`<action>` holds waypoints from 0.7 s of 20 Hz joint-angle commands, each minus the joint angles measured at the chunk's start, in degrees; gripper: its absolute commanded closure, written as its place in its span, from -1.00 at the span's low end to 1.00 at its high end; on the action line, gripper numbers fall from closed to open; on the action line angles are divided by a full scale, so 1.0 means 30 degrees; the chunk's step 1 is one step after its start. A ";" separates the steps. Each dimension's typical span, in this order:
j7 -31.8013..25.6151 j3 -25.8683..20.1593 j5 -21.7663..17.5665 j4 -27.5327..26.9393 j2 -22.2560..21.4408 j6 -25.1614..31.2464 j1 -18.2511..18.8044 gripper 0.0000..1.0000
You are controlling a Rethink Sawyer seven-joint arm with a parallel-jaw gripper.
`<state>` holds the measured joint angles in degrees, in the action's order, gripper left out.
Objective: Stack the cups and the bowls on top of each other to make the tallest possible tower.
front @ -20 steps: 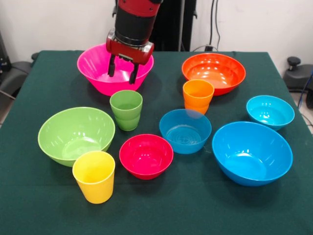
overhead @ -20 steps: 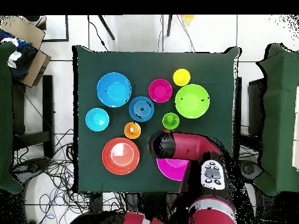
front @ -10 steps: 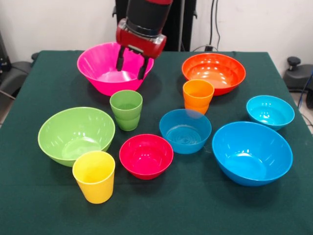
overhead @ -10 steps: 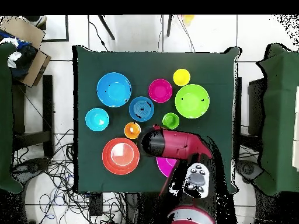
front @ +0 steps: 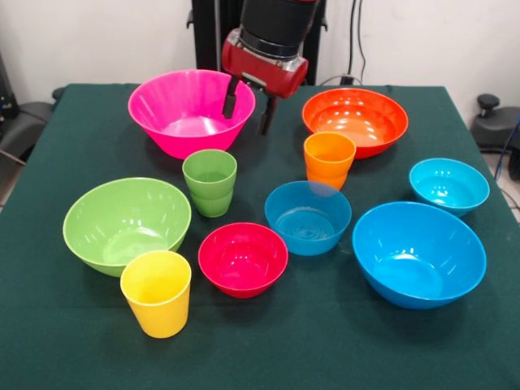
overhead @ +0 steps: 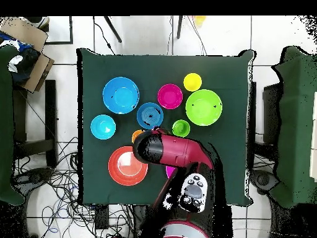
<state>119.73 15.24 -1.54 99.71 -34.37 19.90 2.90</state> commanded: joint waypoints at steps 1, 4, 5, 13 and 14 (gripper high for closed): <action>0.2995 -0.0676 0.0787 0.0276 -0.0684 0.1773 -0.0995 -1.00; 0.2060 -0.0974 0.0554 0.0111 -0.0643 0.1624 -0.0213 -1.00; 0.1843 -0.1060 0.0438 -0.0027 -0.0591 0.1567 -0.0121 -1.00; 0.1425 -0.1274 0.0166 -0.0564 -0.0950 0.1948 -0.0580 -1.00; 0.1801 -0.1263 0.0398 -0.0409 -0.1034 0.1900 -0.0710 -1.00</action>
<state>119.81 15.57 -1.21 99.84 -37.32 20.18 1.97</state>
